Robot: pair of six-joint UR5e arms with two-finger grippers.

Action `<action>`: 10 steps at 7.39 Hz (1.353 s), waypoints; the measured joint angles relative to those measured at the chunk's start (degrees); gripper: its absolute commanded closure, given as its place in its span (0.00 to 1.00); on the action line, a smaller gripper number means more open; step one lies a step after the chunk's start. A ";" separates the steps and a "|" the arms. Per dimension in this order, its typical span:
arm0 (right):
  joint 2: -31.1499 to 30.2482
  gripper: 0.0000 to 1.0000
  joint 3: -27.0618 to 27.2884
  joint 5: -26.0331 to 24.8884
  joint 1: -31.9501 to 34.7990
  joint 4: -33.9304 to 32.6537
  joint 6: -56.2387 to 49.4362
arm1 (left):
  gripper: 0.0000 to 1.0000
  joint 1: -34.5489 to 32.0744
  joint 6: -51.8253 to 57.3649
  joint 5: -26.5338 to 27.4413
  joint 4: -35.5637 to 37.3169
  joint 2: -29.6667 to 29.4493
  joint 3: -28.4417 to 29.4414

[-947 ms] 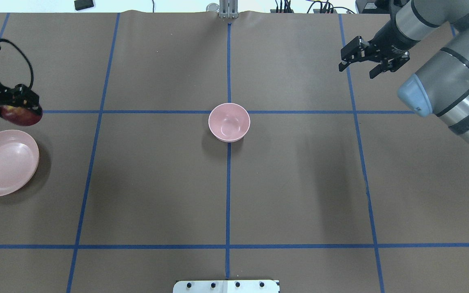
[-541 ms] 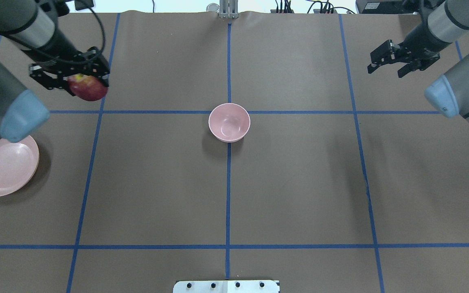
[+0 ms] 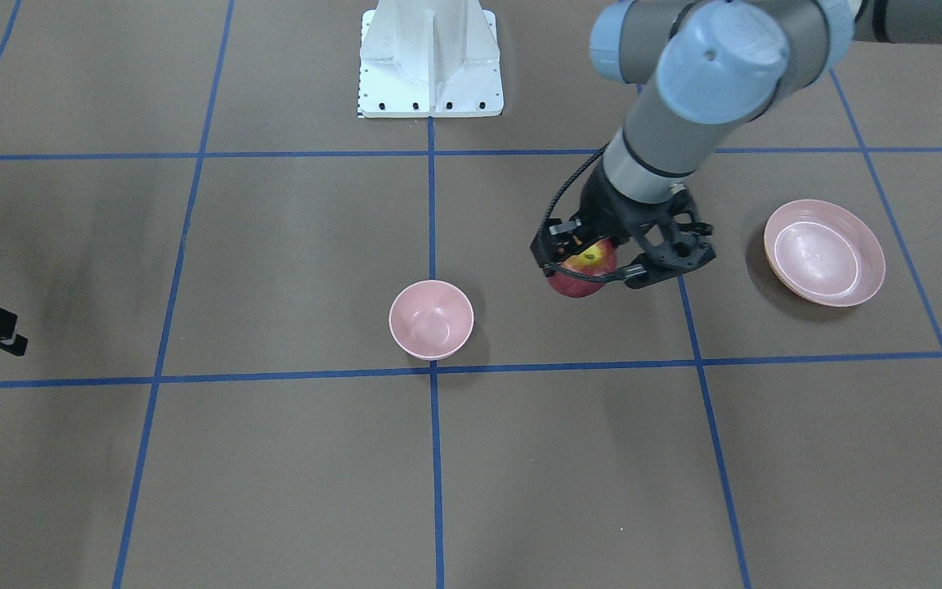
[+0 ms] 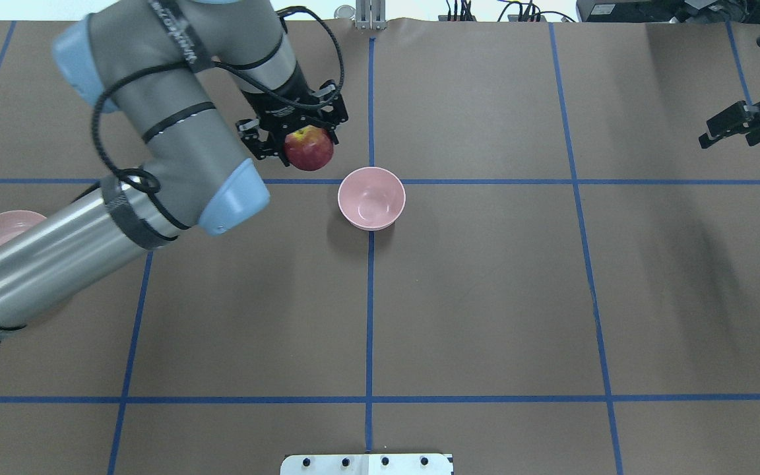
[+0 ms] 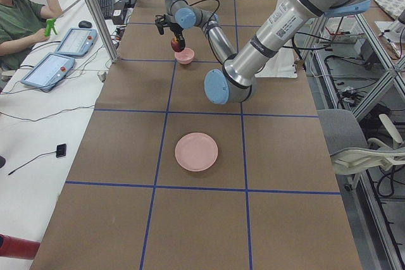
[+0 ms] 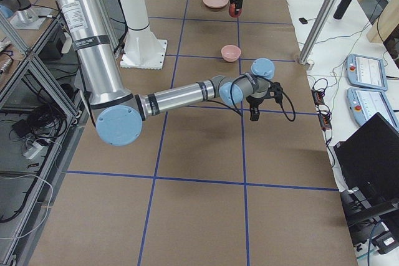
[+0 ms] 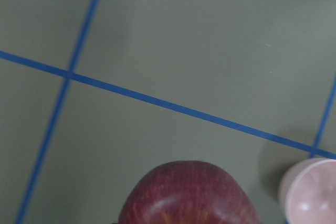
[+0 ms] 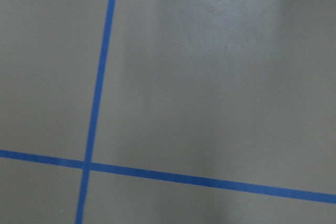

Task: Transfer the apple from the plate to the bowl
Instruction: 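Carry the apple with the left gripper over the pink bowl, then lower the apple into the pink bowl and open the left gripper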

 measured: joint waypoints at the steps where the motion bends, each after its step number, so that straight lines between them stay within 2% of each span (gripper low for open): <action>1: -1.90 0.00 0.09 0.18 1.15 0.06 -1.70 | 1.00 1.70 -2.10 2.02 -4.01 -3.00 5.77; 2: -3.37 0.00 0.33 0.39 1.94 0.16 -2.33 | 1.00 3.09 -3.32 3.51 -7.52 -4.51 9.96; 4: -4.37 0.00 0.38 0.24 2.82 0.42 -2.64 | 1.00 5.75 -4.34 5.78 -10.79 -5.10 13.46; 10: -4.55 0.00 1.00 0.23 4.11 0.91 -2.68 | 1.00 8.62 -4.52 6.77 -11.29 -4.78 15.26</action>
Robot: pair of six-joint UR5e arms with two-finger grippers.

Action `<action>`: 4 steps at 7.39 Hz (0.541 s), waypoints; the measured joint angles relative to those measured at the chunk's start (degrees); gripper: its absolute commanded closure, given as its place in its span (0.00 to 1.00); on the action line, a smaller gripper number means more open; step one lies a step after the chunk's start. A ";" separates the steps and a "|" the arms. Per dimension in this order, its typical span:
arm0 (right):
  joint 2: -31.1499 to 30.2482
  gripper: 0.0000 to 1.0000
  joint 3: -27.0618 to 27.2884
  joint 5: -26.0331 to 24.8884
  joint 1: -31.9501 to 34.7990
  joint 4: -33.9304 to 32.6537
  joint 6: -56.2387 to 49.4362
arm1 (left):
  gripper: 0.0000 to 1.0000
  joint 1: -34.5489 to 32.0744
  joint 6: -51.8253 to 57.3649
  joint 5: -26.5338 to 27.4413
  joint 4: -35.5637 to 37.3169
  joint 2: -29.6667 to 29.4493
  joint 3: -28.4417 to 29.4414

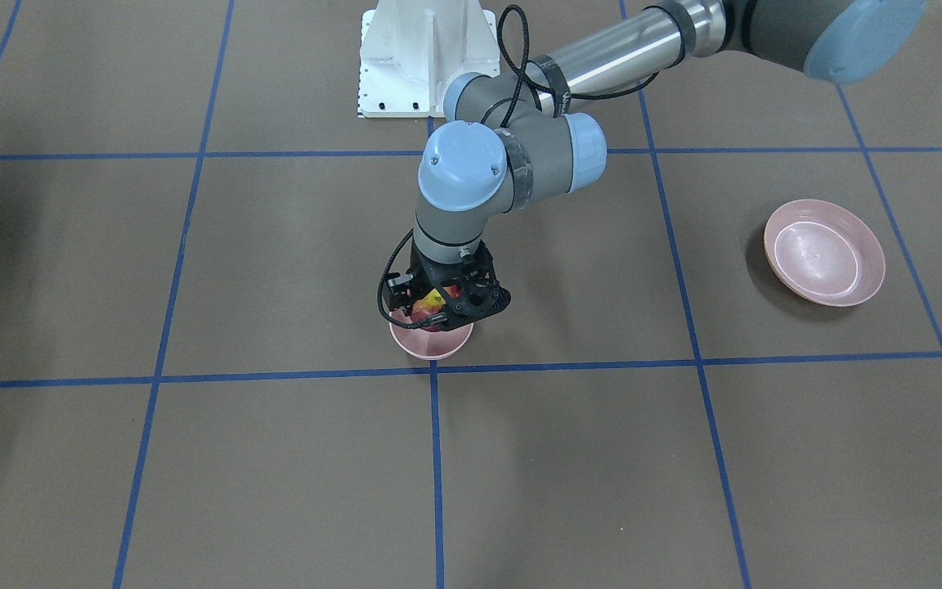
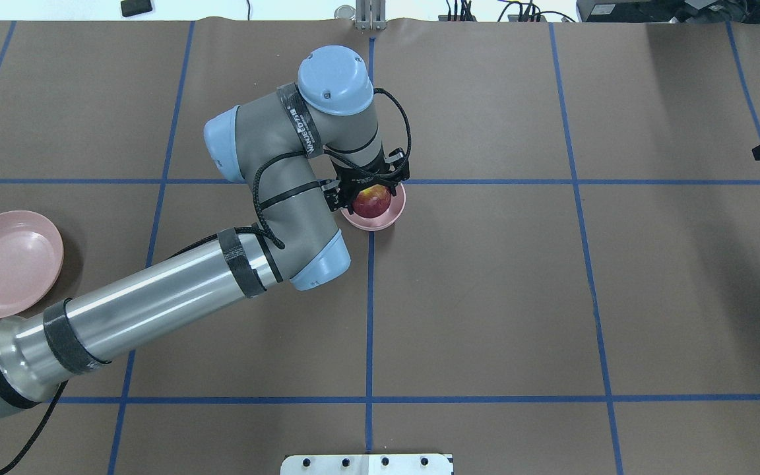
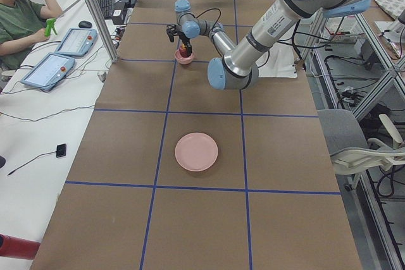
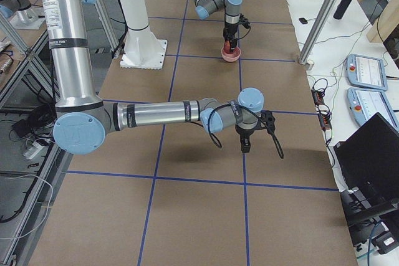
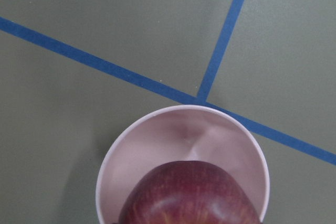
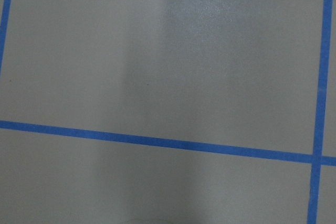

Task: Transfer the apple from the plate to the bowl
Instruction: 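Lower the apple into the pink bowl and open the left gripper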

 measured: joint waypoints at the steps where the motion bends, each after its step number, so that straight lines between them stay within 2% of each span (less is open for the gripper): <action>1: 0.03 0.00 0.12 0.00 0.07 -0.01 0.00 | 1.00 0.02 0.01 0.00 -0.04 0.02 0.30; 4: 0.19 0.00 0.32 -0.01 0.12 -0.08 0.02 | 1.00 0.06 0.00 0.01 -0.09 -0.08 0.55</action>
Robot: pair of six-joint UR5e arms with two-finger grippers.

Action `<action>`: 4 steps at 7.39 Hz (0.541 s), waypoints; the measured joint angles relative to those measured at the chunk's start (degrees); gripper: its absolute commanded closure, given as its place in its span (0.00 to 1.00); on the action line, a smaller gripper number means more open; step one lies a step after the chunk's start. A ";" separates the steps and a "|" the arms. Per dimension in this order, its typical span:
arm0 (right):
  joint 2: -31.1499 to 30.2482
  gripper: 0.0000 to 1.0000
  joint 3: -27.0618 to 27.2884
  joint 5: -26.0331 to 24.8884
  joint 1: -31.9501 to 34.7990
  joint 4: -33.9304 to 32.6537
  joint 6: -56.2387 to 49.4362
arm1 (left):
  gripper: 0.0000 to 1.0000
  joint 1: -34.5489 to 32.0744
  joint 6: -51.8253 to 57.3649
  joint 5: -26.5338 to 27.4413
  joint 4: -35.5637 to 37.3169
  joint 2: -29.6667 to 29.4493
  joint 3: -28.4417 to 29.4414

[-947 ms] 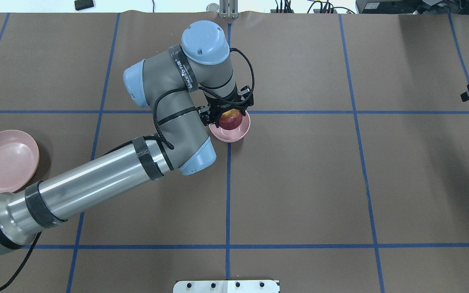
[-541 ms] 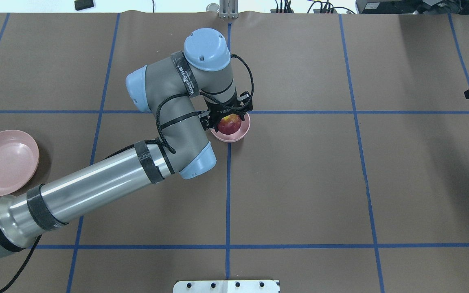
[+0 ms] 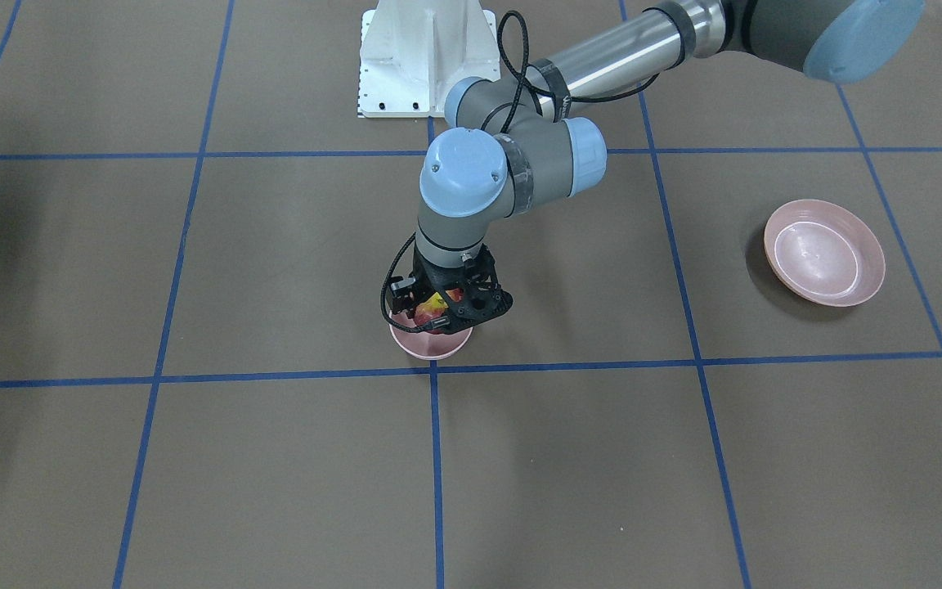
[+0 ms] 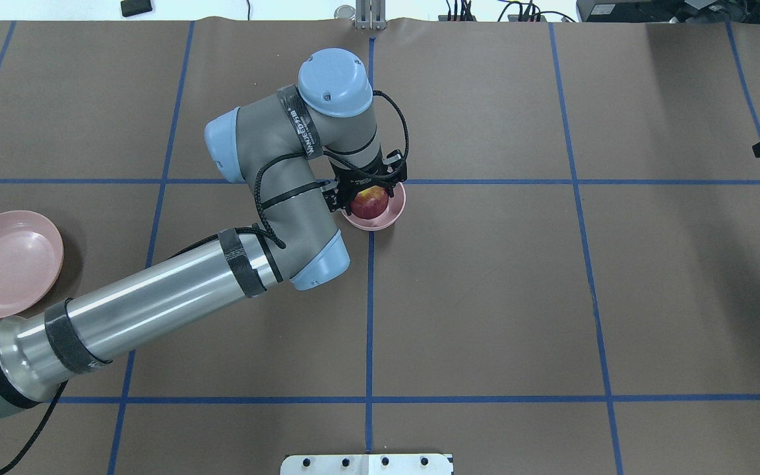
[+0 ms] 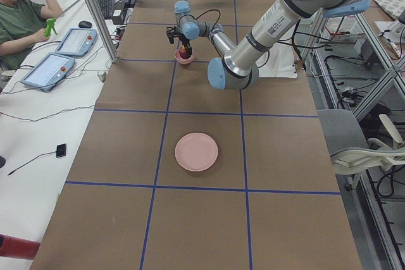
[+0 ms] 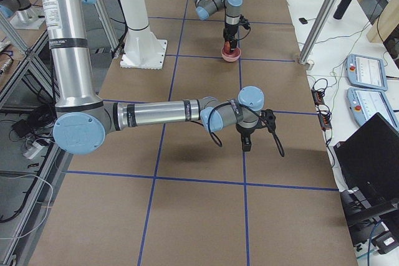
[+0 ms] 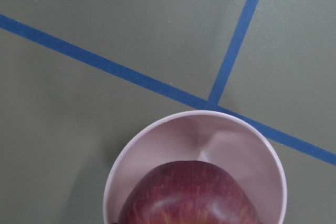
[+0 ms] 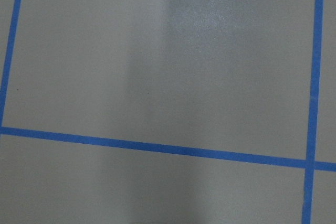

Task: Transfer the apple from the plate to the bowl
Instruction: 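Lower the apple into the pink bowl and open the left gripper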

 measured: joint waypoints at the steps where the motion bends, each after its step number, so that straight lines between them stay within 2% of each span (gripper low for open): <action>1: 0.05 0.00 0.01 -0.02 0.00 0.00 0.04 | 1.00 0.03 -0.04 0.00 -0.10 -0.09 0.10; 4: 0.15 0.00 0.03 -0.05 0.00 -0.02 0.07 | 1.00 0.05 -0.15 0.06 -0.37 -0.34 0.82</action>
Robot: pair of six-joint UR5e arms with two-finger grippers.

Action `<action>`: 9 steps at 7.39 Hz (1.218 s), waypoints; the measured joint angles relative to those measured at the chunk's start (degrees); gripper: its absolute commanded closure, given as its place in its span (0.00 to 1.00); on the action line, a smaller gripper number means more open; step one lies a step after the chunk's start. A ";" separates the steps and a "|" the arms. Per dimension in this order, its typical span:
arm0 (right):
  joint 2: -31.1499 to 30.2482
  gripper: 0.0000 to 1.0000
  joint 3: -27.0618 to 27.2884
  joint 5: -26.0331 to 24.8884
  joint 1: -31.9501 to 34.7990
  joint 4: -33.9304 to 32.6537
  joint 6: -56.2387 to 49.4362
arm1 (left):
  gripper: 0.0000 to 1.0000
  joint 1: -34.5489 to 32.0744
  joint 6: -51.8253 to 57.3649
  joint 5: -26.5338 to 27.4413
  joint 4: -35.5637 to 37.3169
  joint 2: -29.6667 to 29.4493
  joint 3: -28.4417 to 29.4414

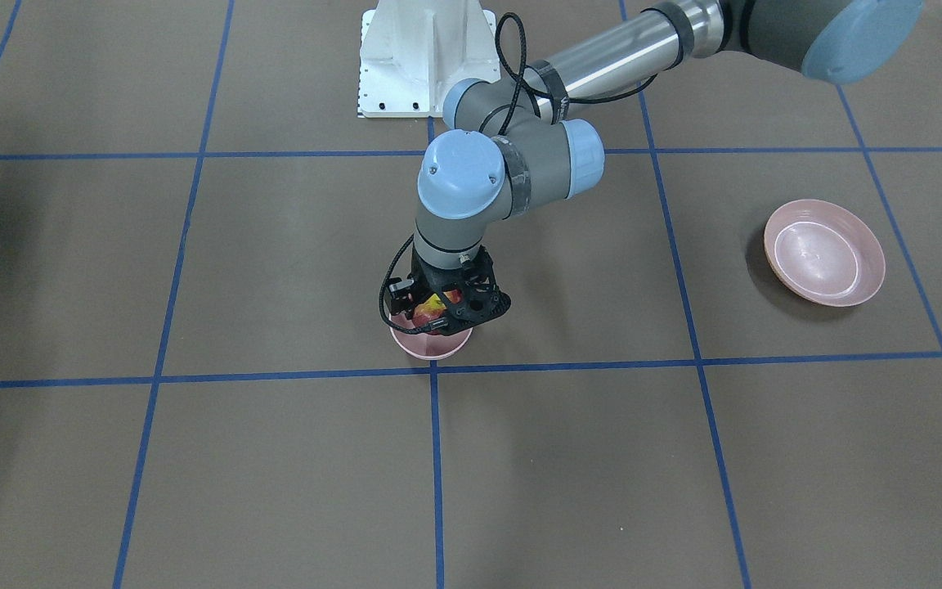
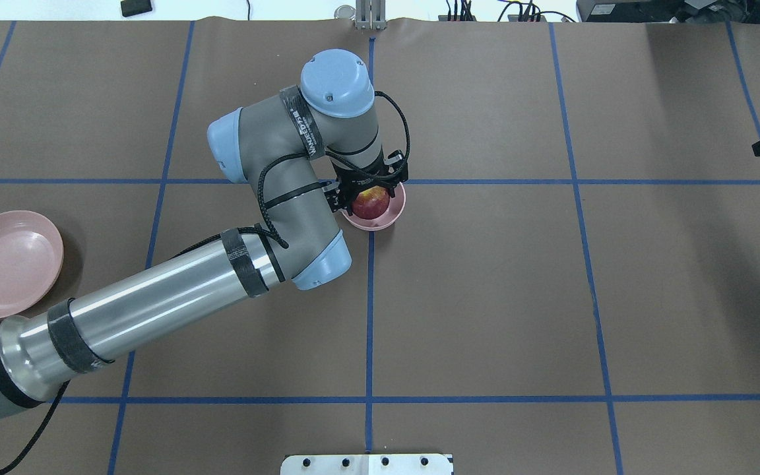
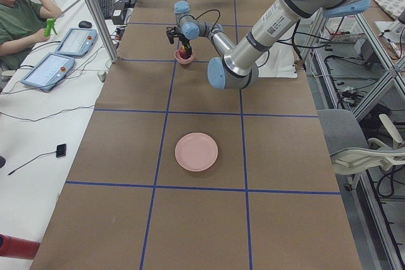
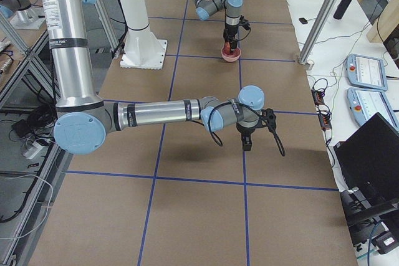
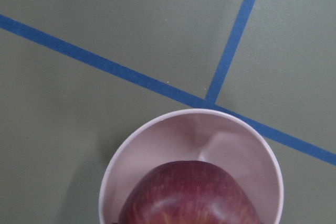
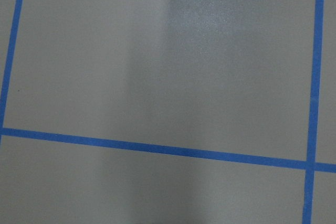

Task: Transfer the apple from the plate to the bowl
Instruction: 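Lower the apple into the pink bowl and open the left gripper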

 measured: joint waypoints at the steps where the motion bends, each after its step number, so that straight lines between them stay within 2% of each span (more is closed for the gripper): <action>1: 0.08 0.00 -0.01 0.01 0.00 -0.06 0.00 | 1.00 -0.03 -0.01 0.02 -0.09 -0.10 0.14; 4: 0.19 0.00 -0.05 0.06 0.00 -0.15 -0.04 | 1.00 -0.03 -1.20 0.40 -1.48 -0.23 0.80; 5: 0.17 0.00 -0.05 0.06 0.00 -0.16 -0.06 | 0.91 0.00 -1.39 0.49 -1.67 -0.29 1.14; 6: 0.14 0.00 -0.03 0.06 0.00 -0.16 -0.08 | 0.57 0.00 -1.53 0.81 -2.12 -0.37 1.65; 7: 0.13 0.00 -0.02 0.09 0.00 -0.16 -0.08 | 0.34 0.00 -1.92 1.41 -2.84 -0.51 2.30; 9: 0.17 0.00 0.02 0.14 0.00 -0.16 -0.09 | 0.03 0.01 -3.95 2.53 -3.49 -0.85 2.89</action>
